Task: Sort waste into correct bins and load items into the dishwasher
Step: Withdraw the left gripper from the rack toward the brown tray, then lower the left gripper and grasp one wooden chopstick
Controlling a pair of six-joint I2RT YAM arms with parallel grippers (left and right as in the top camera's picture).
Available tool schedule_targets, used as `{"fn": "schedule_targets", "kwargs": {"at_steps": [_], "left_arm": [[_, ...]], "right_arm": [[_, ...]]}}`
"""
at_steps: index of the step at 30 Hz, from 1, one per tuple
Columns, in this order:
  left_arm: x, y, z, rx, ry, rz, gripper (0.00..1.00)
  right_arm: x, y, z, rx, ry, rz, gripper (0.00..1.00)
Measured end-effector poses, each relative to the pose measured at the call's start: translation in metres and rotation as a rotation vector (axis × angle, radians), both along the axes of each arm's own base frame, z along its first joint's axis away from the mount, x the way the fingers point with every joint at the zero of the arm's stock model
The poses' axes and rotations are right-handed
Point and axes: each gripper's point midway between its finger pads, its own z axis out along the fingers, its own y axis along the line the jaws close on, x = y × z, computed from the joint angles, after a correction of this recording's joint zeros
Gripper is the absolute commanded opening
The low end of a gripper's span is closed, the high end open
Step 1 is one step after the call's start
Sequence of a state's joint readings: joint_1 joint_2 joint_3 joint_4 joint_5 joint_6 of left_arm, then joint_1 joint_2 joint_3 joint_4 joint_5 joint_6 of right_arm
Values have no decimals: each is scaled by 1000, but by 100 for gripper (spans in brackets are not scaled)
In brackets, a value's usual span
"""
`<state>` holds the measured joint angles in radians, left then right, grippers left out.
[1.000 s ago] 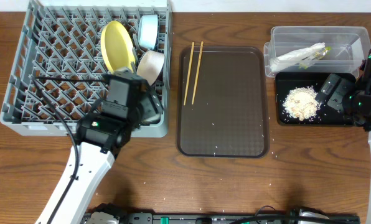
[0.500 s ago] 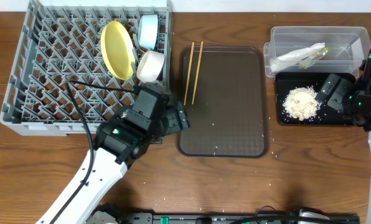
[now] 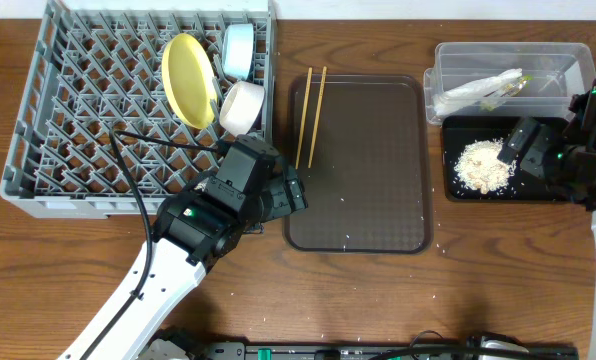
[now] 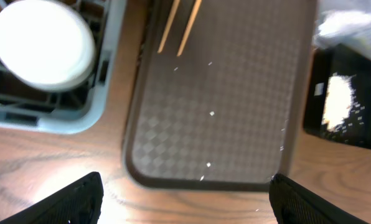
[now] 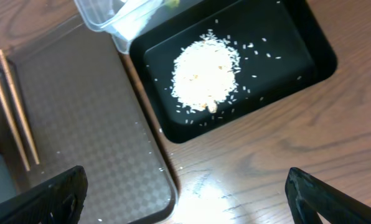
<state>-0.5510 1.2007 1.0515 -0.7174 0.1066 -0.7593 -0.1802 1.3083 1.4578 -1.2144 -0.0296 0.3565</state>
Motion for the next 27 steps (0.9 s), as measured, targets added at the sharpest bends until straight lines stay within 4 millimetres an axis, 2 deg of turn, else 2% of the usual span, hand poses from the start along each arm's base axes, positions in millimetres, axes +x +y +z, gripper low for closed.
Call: {"fn": "schedule_targets", "kwargs": {"at_steps": [5,10,13,19,24,27], "left_arm": [[12,-14,14,-58,-71,-23,86],[23,-25,19,-22,-62,-76,85],[38,-34,23,25,-32,-110,86],[87,-57,30,129,-45,-137,86],[125,-71,19,269,-118,-132,86],[142,-78,-2,348,-146,-149,86]], "right_arm": [[1,4,0,23,-5,13,99],[1,5,0,28,-5,16,99],[1,6,0,30,-5,16,99],[1,7,0,33,-5,18,99],[1,7,0,35,-6,19,99],[1,7,0,37,-7,19,99]]}}
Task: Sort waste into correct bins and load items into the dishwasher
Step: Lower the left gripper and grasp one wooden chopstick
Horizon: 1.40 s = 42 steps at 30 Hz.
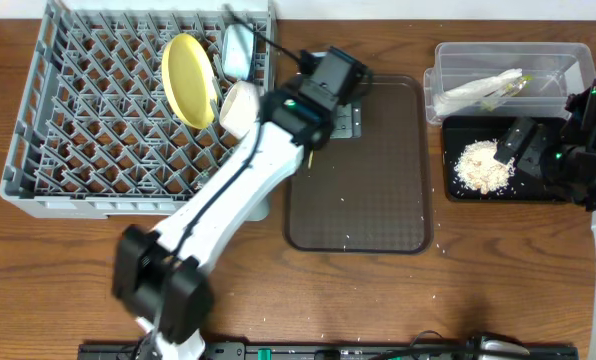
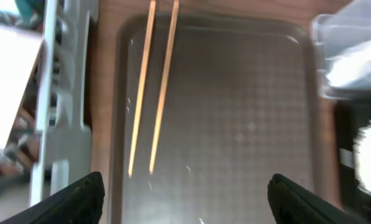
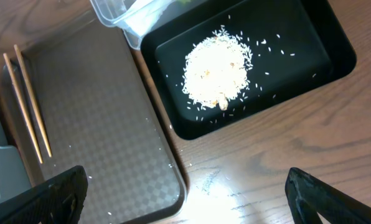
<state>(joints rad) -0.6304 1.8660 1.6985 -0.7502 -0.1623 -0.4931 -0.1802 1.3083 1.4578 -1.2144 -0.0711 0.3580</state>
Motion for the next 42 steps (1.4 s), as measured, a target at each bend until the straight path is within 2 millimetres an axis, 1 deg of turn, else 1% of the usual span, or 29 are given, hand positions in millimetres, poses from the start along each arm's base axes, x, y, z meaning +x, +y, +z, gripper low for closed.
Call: {"fn": "schedule_targets", "kwargs": {"at_steps": [5,8,10,13,14,18,20,24,27,34,39,42], "left_arm": [[33,-7,-48,118,-42,-33,89],[51,-9,-68,172,-84,-36,89],[62,-9,-77,199,-113,-34,89],[75,-9,-86,213,-150,-26,88],[80,-8,-88,214,-160,-20,86],[93,-1,-94,212,-179,-5,82],[97,2,-97,205,-178,0,79],[101,3,-105,176,-163,-7,79],[100,0,-115,159,-142,-5,79],[96,-3,-144,146,-91,12,75],[92,-7,-166,127,-47,11,73],[91,-9,-171,107,-37,22,72]], "right_arm": [[0,0,0,1,1,-1,99],[0,0,0,1,0,-1,99],[0,0,0,1,0,-1,99],[0,0,0,1,0,-1,99],[0,0,0,1,0,-1,99],[0,0,0,1,0,-1,99],[0,0,0,1,0,-1,99],[0,0,0,1,0,-1,99],[0,0,0,1,0,-1,99],[0,0,0,1,0,-1,99],[0,0,0,1,0,-1,99],[0,0,0,1,0,-1,99]]}}
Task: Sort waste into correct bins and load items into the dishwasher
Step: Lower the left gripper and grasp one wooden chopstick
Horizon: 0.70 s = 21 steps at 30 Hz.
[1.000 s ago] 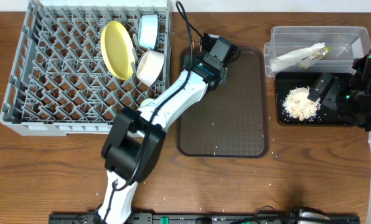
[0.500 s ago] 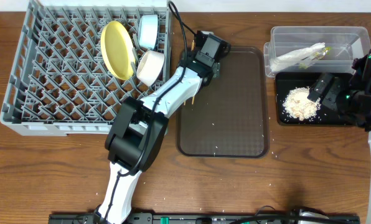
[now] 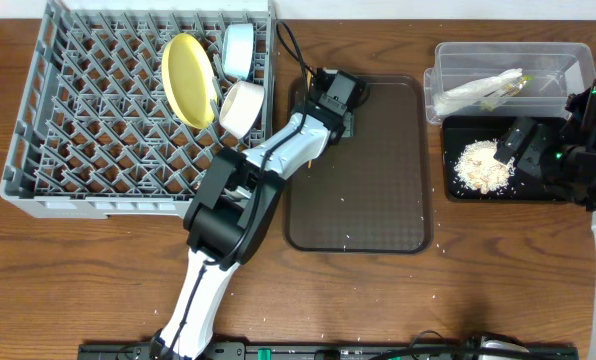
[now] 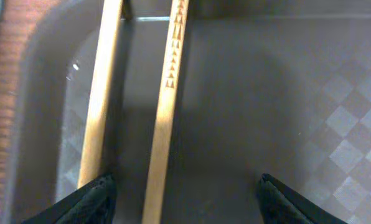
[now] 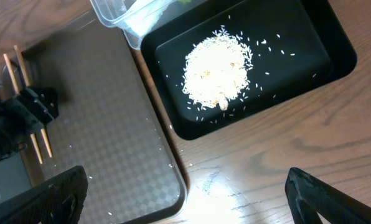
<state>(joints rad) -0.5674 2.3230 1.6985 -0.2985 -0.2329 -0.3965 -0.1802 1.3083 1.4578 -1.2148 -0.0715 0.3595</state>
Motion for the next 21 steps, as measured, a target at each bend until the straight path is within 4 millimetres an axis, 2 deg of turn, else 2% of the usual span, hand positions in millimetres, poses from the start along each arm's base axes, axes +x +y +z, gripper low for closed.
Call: {"fn": "schedule_targets", "kwargs": {"at_steps": [7,9,14,17,21], "left_arm": [[0,-3,0,-30,5,12,52],[-1,-3,0,-34,8,19,40],[-7,2,-3,-20,38,40,25],[-10,4,-4,-13,55,52,8],[-18,7,-4,6,88,52,7]], "right_arm": [[0,0,0,0,0,0,99],[0,0,0,0,0,0,99],[0,0,0,0,0,0,99],[0,0,0,0,0,0,99],[0,0,0,0,0,0,99]]}}
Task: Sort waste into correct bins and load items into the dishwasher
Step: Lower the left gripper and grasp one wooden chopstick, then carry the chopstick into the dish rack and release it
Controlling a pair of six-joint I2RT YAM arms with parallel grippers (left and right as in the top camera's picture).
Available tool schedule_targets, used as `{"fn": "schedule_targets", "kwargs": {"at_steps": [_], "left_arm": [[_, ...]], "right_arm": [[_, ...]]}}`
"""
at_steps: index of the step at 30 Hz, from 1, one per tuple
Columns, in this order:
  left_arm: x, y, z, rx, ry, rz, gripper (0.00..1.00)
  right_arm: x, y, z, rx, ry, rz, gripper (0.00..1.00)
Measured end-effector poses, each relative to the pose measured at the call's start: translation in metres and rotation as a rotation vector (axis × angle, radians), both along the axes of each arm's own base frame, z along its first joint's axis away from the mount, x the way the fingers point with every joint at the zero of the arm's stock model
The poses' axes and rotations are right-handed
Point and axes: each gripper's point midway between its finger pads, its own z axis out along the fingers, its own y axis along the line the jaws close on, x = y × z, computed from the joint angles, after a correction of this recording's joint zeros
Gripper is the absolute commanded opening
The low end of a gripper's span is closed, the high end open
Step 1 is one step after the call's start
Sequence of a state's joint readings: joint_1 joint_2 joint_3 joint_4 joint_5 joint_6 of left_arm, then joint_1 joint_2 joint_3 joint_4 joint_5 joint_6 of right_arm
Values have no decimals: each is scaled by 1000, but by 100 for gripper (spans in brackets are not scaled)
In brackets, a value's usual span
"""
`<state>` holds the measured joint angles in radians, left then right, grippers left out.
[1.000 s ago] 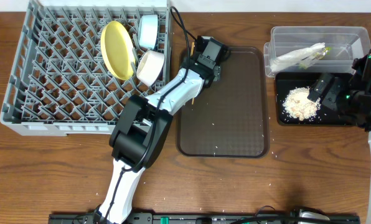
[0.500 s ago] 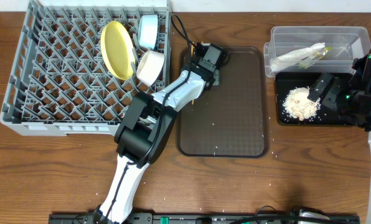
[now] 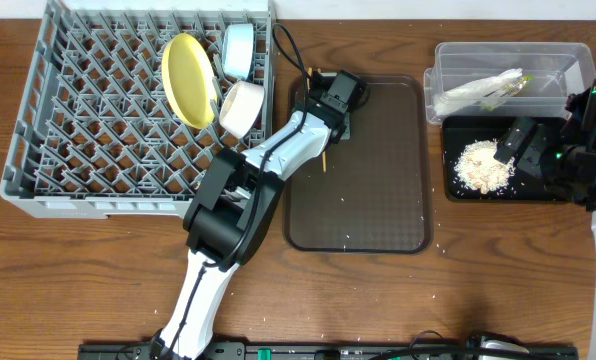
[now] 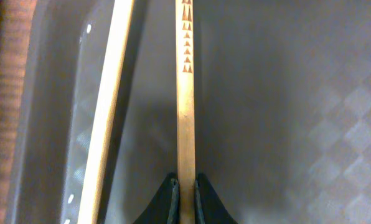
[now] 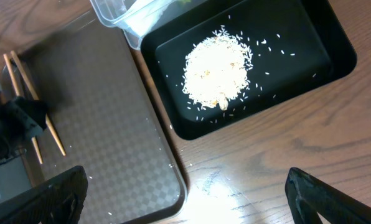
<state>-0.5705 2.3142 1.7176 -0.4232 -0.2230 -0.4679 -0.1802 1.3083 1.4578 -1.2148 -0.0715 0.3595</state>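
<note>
Two wooden chopsticks lie at the far left of the brown tray [image 3: 378, 200]. My left gripper [image 4: 185, 183] is shut on the right-hand chopstick [image 4: 185, 93], the one with small triangle marks. The other chopstick [image 4: 108, 112] lies free just to its left. In the overhead view the left gripper [image 3: 330, 108] sits low over the tray's far left corner. In the right wrist view the held chopstick [image 5: 48, 127] lies skewed from its twin. My right gripper [image 5: 185, 199] hangs open above the table near the black bin, holding nothing.
A grey dish rack [image 3: 78, 130] at the left holds a yellow plate [image 3: 188, 68], a white bowl [image 3: 240, 108] and a pale blue cup [image 3: 238, 50]. At the right, a clear bin [image 3: 508, 62] holds a wrapper and a black bin [image 3: 478, 190] holds rice.
My left gripper was open with its fingers either side of the marked chopstick. It is now shut on that chopstick, which lies at an angle to the other one. The right arm has not moved.
My left gripper was open above the tray's near left corner. Then it was above the two chopsticks at the tray's far left. Then it was low over them, still open, and now it grips the right-hand one. The right gripper stayed open by the black bin.
</note>
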Motion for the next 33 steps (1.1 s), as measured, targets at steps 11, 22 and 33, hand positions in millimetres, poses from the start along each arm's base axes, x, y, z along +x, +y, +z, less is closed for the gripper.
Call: {"fn": "schedule_targets", "kwargs": {"at_steps": [11,22,33], "left_arm": [[-21,10,77,-22,-18,-12,8],[-78,78,227,84,-143,-32,8],[-88,226,201,251,72,210,7]], "right_arm": [[0,0,0,0,0,0,99],[0,0,0,0,0,0,99],[0,0,0,0,0,0,99]]}}
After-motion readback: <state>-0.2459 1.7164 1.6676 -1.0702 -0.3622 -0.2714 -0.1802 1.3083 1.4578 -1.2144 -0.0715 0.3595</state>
